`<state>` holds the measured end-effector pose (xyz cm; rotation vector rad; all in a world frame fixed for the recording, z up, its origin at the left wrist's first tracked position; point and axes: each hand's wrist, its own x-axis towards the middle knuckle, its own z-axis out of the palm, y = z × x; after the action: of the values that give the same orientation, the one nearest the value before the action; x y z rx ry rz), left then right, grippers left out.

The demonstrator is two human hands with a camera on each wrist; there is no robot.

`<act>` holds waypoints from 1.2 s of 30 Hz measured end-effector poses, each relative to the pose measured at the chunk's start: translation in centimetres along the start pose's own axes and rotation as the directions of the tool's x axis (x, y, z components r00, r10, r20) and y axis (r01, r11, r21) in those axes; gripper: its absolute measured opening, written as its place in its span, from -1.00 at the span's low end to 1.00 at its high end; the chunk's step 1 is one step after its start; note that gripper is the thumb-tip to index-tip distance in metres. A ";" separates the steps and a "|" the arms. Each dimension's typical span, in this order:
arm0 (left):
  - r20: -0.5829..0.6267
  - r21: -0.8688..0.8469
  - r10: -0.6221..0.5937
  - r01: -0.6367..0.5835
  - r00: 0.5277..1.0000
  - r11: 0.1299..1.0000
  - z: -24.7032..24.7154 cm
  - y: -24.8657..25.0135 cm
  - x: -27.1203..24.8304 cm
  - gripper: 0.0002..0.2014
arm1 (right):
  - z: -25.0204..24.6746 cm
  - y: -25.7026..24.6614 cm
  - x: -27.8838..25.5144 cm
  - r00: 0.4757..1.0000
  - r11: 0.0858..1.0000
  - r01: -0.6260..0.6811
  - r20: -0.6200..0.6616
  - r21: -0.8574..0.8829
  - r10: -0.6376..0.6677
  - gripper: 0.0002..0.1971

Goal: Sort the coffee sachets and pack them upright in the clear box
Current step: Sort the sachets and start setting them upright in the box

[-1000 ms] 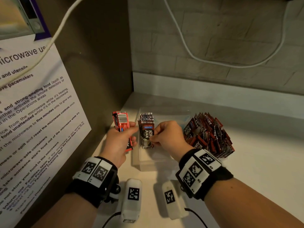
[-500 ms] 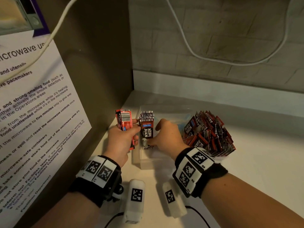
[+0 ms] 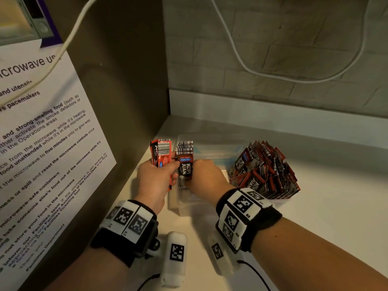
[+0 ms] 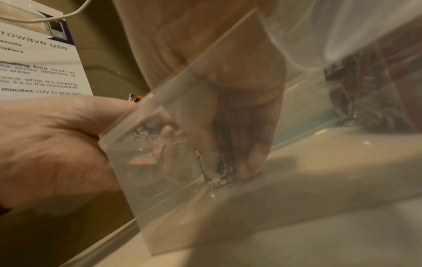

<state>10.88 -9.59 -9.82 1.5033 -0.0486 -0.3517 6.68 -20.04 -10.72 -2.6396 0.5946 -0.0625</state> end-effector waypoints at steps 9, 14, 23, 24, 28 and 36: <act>0.027 -0.056 -0.022 0.023 0.999 0.998 -0.8 0.5 0.5 -0.84 | -0.7 0.1 -0.5 0.998 0.996 -0.054 0.020 0.068 0.053 -0.83; 0.020 -0.183 -0.066 0.069 0.998 0.981 -1.4 2.0 0.7 -0.76 | -1.7 0.1 -1.2 0.993 0.988 -0.111 0.038 0.108 0.107 -0.61; 0.191 -0.272 0.060 -0.006 0.980 0.962 -1.3 3.7 -0.1 -0.87 | -5.9 -1.1 -2.1 0.966 0.750 0.022 -0.208 0.661 0.155 -0.69; 0.213 -0.267 0.081 -0.022 0.974 0.964 -1.0 3.8 -0.3 -0.86 | -6.2 -1.3 -2.2 0.974 0.684 0.043 -0.183 0.728 0.134 -0.76; 0.269 -0.187 0.128 -0.079 0.954 0.979 0.0 4.0 -0.7 -0.83 | -6.6 -2.0 -2.8 0.996 0.547 0.072 -0.086 0.834 0.001 -0.88; 0.305 -0.177 -0.004 0.061 0.952 0.982 0.0 4.8 0.0 -0.73 | -7.0 -0.3 -3.2 0.898 0.287 0.433 -0.438 0.855 -0.049 -0.71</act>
<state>11.82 -9.45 -5.11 1.2570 -0.2301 -0.5971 2.97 -21.26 -4.05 -1.4638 0.1011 -0.7477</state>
